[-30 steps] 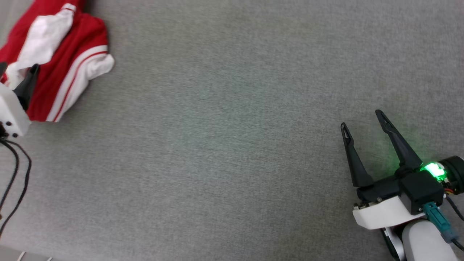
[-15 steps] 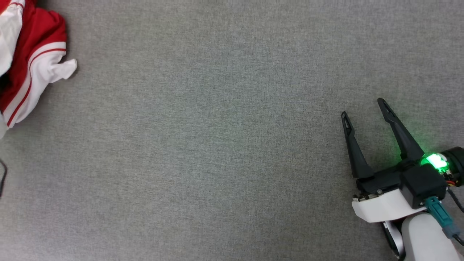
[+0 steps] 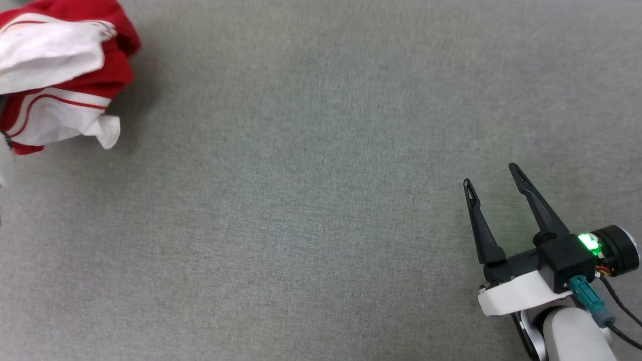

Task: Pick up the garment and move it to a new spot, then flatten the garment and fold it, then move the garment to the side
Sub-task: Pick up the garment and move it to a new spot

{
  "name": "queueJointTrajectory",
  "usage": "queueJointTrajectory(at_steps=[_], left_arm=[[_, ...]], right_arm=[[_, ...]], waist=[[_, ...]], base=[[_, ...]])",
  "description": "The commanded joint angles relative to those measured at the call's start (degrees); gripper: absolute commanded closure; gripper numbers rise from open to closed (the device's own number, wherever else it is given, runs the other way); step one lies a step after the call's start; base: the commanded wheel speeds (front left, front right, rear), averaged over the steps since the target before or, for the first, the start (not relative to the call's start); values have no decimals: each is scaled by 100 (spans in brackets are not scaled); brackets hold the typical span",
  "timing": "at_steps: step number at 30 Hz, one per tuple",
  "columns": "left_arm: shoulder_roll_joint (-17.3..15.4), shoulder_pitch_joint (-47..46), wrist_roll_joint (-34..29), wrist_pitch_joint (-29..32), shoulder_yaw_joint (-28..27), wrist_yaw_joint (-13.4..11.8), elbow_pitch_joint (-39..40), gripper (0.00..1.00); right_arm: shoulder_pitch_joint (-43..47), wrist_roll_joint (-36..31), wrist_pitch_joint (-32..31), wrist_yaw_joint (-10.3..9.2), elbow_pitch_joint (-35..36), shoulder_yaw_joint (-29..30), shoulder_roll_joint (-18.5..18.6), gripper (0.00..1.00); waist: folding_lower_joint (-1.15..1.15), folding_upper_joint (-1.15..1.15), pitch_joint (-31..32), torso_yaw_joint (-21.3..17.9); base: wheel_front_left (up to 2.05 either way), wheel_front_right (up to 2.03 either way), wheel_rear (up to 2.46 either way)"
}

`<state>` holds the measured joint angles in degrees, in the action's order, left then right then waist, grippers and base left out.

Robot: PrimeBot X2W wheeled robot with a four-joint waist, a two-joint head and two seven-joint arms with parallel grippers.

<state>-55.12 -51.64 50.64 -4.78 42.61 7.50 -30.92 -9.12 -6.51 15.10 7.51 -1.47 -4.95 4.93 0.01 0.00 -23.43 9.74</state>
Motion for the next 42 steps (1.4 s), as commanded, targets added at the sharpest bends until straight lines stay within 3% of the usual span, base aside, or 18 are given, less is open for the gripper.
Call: queueJointTrajectory(at_steps=[1, 5, 11, 20, 26, 27, 28, 35, 42], left_arm=[[19, -55, -69, -91, 44, -9, 119, 100], [173, -1, -351, -232, 246, -79, 577, 100], [653, 218, -652, -196, 565, -470, 1455, 100], [1903, 586, -962, -116, 1219, -1037, 2246, 100], [2860, 818, -1195, -133, 1891, -952, 1672, 100], [3025, 877, -1192, -139, 2000, -910, 1509, 90], [3159, 907, -1258, -131, 2128, -868, 1305, 0], [3951, 1066, -1321, -497, 2470, -642, 296, 0], [4093, 912, -1411, -941, 2255, -632, 126, 0]], right_arm=[[54, 17, 10, -4, -26, 25, -55, 0], [147, 47, 9, -4, -109, 122, -112, 0], [275, 69, 10, -4, -130, 269, -172, 0], [334, 57, 10, -4, 12, 505, -199, 0], [314, 10, 10, -4, 102, 550, -200, 0], [309, 9, 10, -4, 109, 548, -201, 0], [307, 9, 10, -4, 113, 543, -203, 0], [363, 32, 10, -4, 91, 505, -210, 0], [491, 35, 9, -4, -5, 516, -210, 0]], waist=[[-1, 0, 364, -80], [-1, 0, 759, -191], [-1, 0, 1228, -454], [-1, 0, 1447, -1137], [-1, 0, 1326, -1608], [-1, 0, 1309, -1674], [-1, 0, 1293, -1733], [-1, 0, 1312, -1817], [-1, 0, 1652, -1398]], base=[[0, 0, 0], [0, 0, 0], [0, 0, 0], [0, 0, 0], [0, 0, 0], [0, 0, 0], [0, 0, 0], [0, 0, 0], [0, 0, 0]])
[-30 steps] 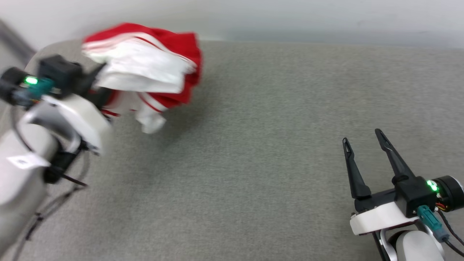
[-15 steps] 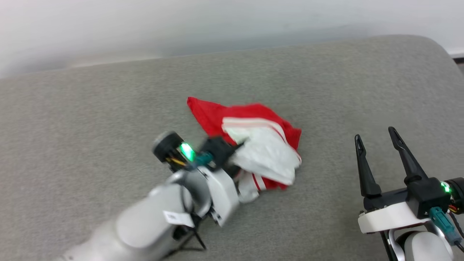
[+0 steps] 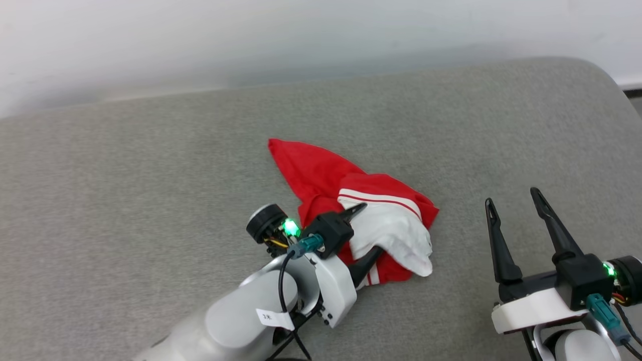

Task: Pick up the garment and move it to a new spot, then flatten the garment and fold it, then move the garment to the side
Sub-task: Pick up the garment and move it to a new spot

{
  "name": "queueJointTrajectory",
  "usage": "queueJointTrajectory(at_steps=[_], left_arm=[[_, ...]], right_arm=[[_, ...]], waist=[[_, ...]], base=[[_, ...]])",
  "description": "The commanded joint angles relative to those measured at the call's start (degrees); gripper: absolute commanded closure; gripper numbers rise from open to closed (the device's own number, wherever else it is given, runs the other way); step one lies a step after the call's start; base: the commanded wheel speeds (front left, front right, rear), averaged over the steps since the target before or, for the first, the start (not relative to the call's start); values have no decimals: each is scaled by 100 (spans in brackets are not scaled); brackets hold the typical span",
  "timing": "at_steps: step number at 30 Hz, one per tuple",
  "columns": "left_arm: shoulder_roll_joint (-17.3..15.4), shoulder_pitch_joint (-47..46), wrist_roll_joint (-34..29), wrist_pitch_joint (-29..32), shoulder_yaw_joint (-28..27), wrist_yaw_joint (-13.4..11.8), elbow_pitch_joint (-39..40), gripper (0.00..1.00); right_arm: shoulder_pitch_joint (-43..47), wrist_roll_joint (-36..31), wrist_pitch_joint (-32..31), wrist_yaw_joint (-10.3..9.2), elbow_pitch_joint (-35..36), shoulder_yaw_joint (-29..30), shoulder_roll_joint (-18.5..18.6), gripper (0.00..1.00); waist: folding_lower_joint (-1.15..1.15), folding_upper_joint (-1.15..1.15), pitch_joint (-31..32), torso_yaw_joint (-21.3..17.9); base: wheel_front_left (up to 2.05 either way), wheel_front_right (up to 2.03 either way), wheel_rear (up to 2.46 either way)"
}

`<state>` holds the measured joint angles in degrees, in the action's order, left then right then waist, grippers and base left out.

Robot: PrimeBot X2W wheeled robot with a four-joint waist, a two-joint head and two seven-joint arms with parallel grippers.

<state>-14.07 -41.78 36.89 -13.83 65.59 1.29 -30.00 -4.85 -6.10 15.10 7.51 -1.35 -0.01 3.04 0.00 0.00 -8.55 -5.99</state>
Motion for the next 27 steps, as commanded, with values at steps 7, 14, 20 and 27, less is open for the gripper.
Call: queueJointTrajectory(at_steps=[7, 14, 20, 27], left_arm=[[-471, -85, -135, -132, -567, -374, 541, 0], [-1244, 614, 105, -143, -1752, -1033, 1504, 0], [-1464, 1992, 88, -137, -2983, -1410, 2517, 0], [-889, 3525, -535, -138, -4029, -1180, 3219, 0]], right_arm=[[181, -30, 10, -4, -77, -20, -20, 0], [282, -3, 9, -4, -34, -34, -20, 0], [382, 30, 10, -4, 0, -80, -21, 0], [481, 71, 9, -4, 25, -85, 9, 0]], waist=[[0, 0, 540, 585], [0, 0, 683, 789], [0, 0, 683, 847], [0, 0, 680, 892]], base=[[0, 0, 0], [0, 0, 0], [0, 0, 0], [0, 0, 0]])
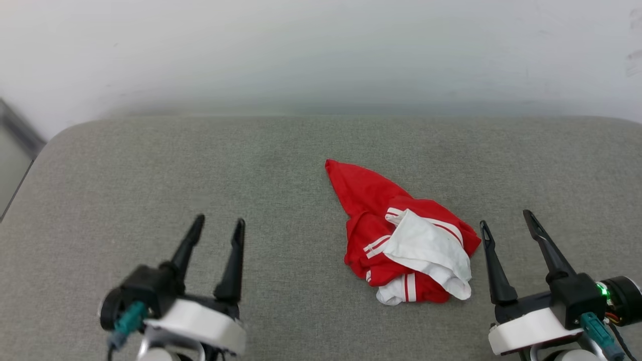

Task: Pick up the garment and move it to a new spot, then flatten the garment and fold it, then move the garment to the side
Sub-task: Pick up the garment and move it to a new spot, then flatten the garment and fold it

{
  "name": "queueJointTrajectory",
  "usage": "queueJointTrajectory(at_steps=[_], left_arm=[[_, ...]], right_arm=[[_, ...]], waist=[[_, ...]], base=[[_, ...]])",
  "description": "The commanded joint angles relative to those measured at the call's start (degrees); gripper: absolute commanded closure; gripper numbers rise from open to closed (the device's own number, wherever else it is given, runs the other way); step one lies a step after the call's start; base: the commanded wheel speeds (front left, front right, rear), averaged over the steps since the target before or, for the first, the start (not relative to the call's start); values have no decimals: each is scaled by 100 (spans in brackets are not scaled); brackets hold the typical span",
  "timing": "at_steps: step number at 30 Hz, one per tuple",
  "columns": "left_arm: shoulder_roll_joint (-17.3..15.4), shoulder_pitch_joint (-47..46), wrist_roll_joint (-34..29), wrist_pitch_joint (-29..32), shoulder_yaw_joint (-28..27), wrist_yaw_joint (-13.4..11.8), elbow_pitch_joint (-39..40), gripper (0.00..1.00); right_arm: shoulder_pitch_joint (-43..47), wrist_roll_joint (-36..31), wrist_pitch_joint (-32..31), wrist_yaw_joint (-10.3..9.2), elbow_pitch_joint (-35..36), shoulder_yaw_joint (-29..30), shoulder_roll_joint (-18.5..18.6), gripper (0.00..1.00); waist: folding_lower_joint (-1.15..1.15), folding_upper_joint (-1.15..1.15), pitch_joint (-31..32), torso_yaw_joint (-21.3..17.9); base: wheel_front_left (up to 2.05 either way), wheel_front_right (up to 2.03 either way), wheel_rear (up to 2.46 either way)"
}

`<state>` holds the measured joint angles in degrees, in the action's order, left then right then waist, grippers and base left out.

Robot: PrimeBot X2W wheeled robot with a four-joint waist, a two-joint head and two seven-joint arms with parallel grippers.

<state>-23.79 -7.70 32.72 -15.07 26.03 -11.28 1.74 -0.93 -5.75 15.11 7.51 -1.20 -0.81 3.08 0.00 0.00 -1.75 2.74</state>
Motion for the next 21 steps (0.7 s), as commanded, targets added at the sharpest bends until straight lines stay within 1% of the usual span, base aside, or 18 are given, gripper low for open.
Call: queueJointTrajectory(at_steps=[1, 2, 3, 4, 5, 8, 14, 16, 19, 21], left_arm=[[195, 255, -247, -14, -128, 173, 75, 0], [293, 362, -379, -14, -175, 261, 88, 0], [293, 362, -379, -14, -175, 261, 88, 0], [446, 509, -677, -14, -242, 420, 50, 0], [446, 509, -677, -14, -242, 420, 50, 0], [706, 634, -929, -15, -417, 630, 7, 0], [945, 700, -1351, -15, -731, 965, -99, 0], [1003, 714, -1446, -15, -830, 1049, -125, 0], [1123, 720, -1572, -15, -942, 1167, -145, 0], [1182, 726, -1650, -15, -1020, 1244, -169, 0]], right_arm=[[108, 36, 9, -4, 1, -3, 5, 0], [120, 38, 9, -4, -3, -8, 5, 0], [120, 38, 9, -4, -3, -8, 5, 0], [122, 35, 8, -4, -26, -31, 4, 0], [122, 35, 8, -4, -26, -31, 4, 0], [102, 46, 8, -4, -33, -56, 2, 0], [141, 162, 9, -4, -136, -132, 5, 0], [112, 244, -30, -3, -205, -324, 130, 0], [-72, 535, -481, -4, -132, -748, 440, 0], [-181, 840, -1039, -4, -35, -1023, 656, 0]], waist=[[0, 0, 6, 36], [0, 0, 9, 45], [0, 0, 9, 45], [0, 0, 20, 54], [0, 0, 20, 54], [0, 0, 32, 60], [0, 0, 33, 42], [0, 0, 13, 43], [0, 0, -61, 54], [0, 0, -105, 63]], base=[[0, 0, 0], [0, 0, 0], [0, 0, 0], [0, 0, 0], [0, 0, 0], [0, 0, 0], [0, 0, 0], [0, 0, 0], [0, 0, 0], [0, 0, 0]])
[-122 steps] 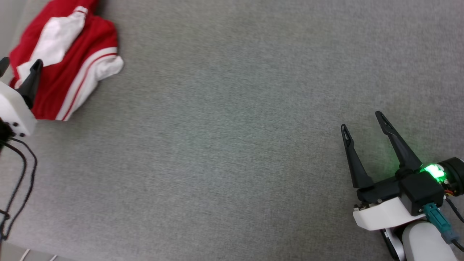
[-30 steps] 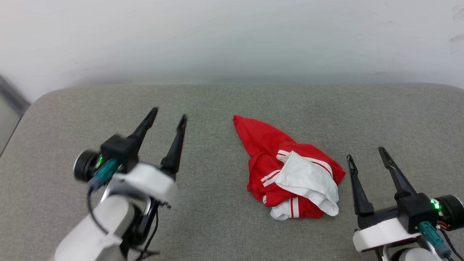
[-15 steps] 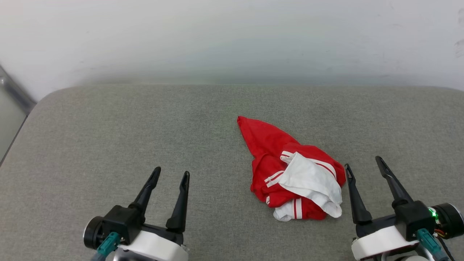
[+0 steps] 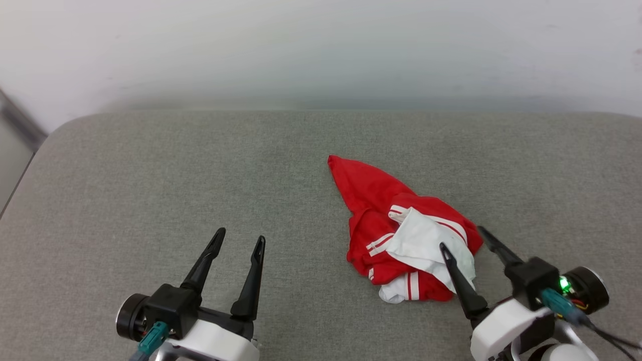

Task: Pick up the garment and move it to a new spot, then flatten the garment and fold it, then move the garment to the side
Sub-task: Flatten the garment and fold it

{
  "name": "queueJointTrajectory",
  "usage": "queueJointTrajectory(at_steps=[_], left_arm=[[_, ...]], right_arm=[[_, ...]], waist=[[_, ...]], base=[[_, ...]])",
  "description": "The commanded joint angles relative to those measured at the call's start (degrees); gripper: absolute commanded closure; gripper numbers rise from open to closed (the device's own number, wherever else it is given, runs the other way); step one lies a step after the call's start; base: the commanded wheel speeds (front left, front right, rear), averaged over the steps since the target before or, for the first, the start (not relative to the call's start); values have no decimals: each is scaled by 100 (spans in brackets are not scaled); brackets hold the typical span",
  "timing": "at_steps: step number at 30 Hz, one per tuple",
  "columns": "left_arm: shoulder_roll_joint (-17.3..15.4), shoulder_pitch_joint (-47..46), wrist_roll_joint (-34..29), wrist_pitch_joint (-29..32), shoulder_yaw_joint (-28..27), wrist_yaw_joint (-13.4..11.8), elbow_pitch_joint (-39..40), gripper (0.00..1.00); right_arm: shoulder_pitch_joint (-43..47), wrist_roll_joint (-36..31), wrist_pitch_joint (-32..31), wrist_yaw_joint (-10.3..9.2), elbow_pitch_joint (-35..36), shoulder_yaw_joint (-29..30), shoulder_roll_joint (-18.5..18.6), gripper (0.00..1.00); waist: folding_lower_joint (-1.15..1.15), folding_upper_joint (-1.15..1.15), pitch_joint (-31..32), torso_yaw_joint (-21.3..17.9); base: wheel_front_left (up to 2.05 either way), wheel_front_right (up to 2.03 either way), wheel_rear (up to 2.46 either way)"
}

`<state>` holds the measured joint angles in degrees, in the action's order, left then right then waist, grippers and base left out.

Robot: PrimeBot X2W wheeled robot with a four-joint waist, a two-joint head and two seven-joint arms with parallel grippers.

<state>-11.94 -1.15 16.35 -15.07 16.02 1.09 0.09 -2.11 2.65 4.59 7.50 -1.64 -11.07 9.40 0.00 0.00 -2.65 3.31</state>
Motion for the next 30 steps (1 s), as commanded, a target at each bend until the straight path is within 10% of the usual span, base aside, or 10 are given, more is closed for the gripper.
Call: queueJointTrajectory(at_steps=[1, 10, 22, 23, 24, 25, 30], left_arm=[[29, 58, -51, -15, -64, 53, -25, 0], [343, -98, -301, -15, -246, 353, -206, 0], [531, -233, -512, -15, -402, 556, -321, 0], [532, -244, -512, -15, -417, 572, -333, 0], [534, -246, -513, -15, -424, 585, -348, 0], [537, -242, -521, -15, -427, 588, -361, 0], [529, -179, -553, -14, -453, 614, -426, 0]], right_arm=[[-111, 121, -343, -2, 65, -152, 188, 0], [-556, 990, -2847, -3, 752, -1186, 1424, 0], [-780, 706, -2990, -3, 372, -1055, 1403, 0], [-777, 725, -2973, -3, 329, -1011, 1365, 13], [-775, 754, -2965, -3, 289, -979, 1317, 67], [-766, 787, -2955, -3, 262, -971, 1277, 100], [-601, 1042, -2897, -3, 373, -791, 1162, 100]], waist=[[0, 0, -45, 19], [0, 0, -251, 280], [0, 0, -499, 566], [0, 0, -510, 569], [0, 0, -516, 566], [0, 0, -514, 560], [0, 0, -428, 407]], base=[[0, 0, 0], [0, 0, 0], [0, 0, 0], [0, 0, 0], [0, 0, 0], [0, 0, 0], [0, 0, 0]])
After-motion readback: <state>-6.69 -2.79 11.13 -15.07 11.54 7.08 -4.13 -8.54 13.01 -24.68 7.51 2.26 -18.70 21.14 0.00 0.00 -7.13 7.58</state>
